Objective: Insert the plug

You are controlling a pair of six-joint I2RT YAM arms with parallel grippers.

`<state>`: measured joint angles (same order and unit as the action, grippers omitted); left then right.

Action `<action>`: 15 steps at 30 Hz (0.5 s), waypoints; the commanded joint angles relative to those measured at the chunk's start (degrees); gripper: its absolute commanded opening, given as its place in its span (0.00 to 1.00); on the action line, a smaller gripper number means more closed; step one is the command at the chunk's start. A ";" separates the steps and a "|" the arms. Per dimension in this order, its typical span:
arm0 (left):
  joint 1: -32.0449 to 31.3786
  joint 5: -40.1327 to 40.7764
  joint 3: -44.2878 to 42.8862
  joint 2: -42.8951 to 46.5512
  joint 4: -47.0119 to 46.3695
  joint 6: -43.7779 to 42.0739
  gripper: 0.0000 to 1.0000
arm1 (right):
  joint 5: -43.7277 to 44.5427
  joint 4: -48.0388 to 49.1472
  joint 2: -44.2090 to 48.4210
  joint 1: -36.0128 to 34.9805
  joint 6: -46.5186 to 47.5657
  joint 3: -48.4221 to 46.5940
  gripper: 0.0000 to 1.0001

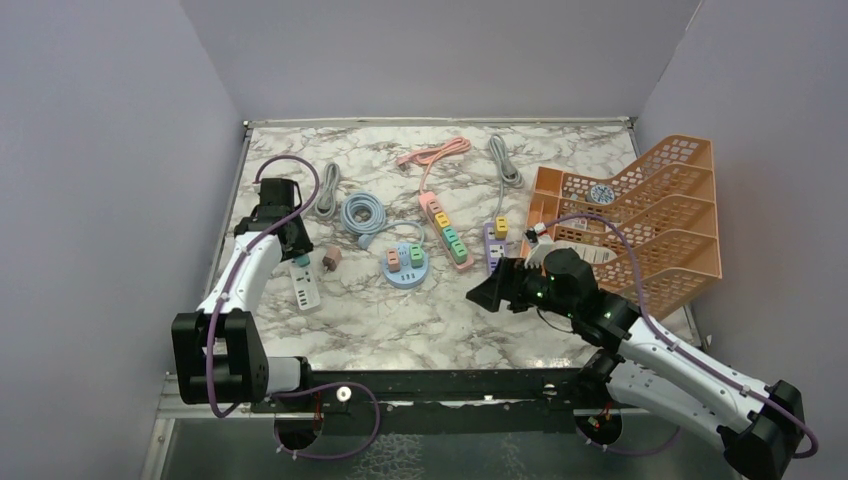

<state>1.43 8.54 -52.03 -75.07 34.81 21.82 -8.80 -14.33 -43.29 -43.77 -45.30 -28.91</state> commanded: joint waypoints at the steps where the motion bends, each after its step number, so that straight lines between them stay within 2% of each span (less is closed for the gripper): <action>1: 0.39 -1.08 -1.53 -1.56 -1.18 -1.81 0.00 | 9.21 -8.37 1.52 0.00 4.58 -2.32 0.84; 15: 0.46 0.68 -5.09 -4.49 2.66 -4.18 0.00 | 9.68 -8.98 1.22 0.04 5.63 -1.81 0.84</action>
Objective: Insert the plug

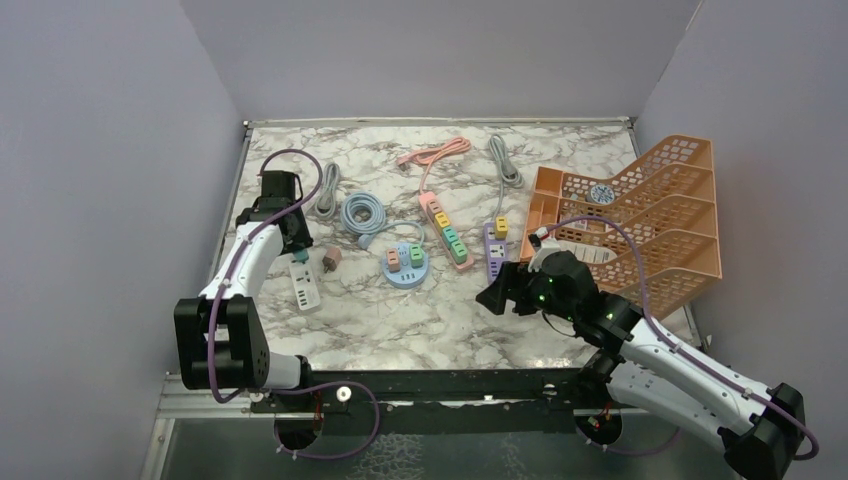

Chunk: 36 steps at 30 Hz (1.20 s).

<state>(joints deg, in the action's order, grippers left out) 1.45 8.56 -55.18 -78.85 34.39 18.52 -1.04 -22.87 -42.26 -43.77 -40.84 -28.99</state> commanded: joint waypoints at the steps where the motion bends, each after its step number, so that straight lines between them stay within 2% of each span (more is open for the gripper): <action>1: 0.48 0.42 -2.36 -0.75 3.66 -1.05 0.00 | 1.84 -0.45 0.29 0.07 1.23 -1.81 0.84; 9: 0.48 2.29 -2.55 -1.66 5.17 -0.25 0.00 | 1.58 0.44 0.02 0.05 1.20 -1.77 0.84; 17: 0.48 6.15 -0.52 -1.33 0.74 2.85 0.00 | 1.73 0.40 0.07 0.08 1.03 -1.59 0.84; 27: 0.43 -1.33 2.19 -1.49 -0.01 4.03 0.00 | 1.92 0.46 0.00 0.02 1.05 -1.56 0.84; 36: 0.43 -1.32 2.12 -1.42 1.65 3.18 0.00 | 1.87 0.76 -0.20 0.06 0.90 -1.43 0.84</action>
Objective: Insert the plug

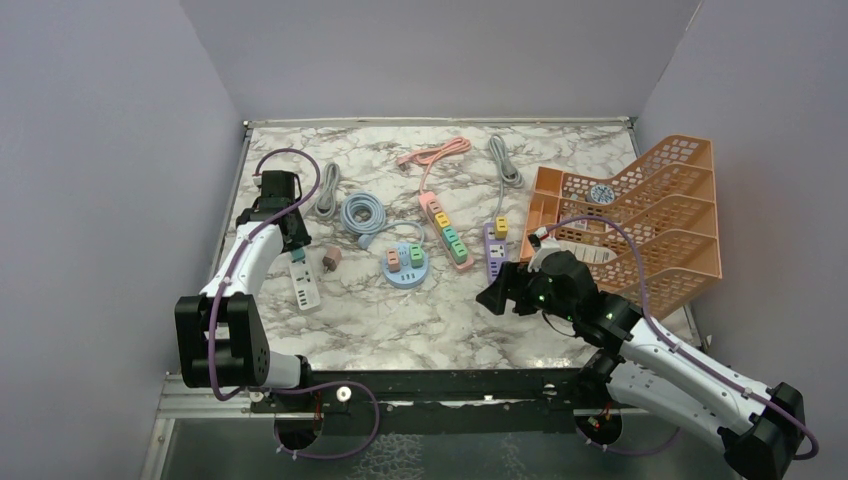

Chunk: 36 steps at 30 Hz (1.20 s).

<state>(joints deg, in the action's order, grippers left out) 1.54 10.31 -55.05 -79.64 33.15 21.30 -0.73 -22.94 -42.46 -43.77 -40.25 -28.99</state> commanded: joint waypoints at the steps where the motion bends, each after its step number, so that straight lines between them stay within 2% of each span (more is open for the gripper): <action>1: 0.38 -3.17 1.81 -0.47 3.16 0.48 0.00 | 1.53 0.82 0.00 0.07 0.27 -1.34 0.84; 14: 0.39 -1.27 -0.31 2.19 6.01 0.14 0.00 | 1.02 1.58 -0.56 0.02 0.04 -1.07 0.84; 36: 0.34 -0.26 6.91 -3.70 -0.16 0.24 0.00 | 1.61 1.90 -0.82 0.00 0.00 -0.52 0.84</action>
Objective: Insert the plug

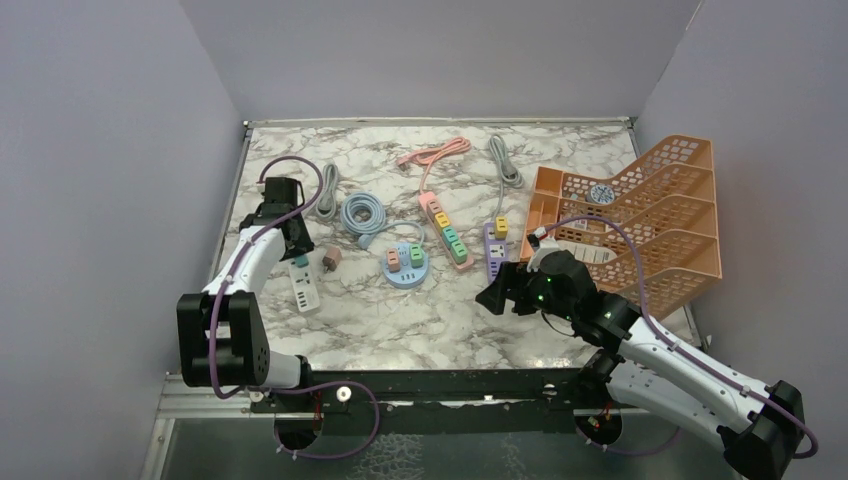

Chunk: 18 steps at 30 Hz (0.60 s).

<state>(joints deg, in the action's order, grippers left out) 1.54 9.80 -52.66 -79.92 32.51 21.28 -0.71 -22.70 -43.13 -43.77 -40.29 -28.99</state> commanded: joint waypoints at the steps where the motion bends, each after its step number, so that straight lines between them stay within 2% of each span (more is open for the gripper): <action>1: 0.36 -0.16 4.84 -3.71 0.24 0.19 0.00 | 1.59 1.72 -0.23 0.06 0.04 -0.54 0.84; 10: -0.13 -2.71 6.54 -5.45 -1.29 0.93 0.00 | 1.82 1.97 -0.54 0.06 0.04 -0.72 0.84; 18: -2.80 -8.93 3.17 -2.94 -1.53 2.83 0.00 | 1.85 2.31 -0.87 0.05 -0.04 -0.97 0.84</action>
<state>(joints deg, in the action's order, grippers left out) 0.91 8.38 -50.96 -79.81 29.98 21.98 -0.67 -22.33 -43.75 -43.77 -40.29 -28.99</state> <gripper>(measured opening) 0.328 0.844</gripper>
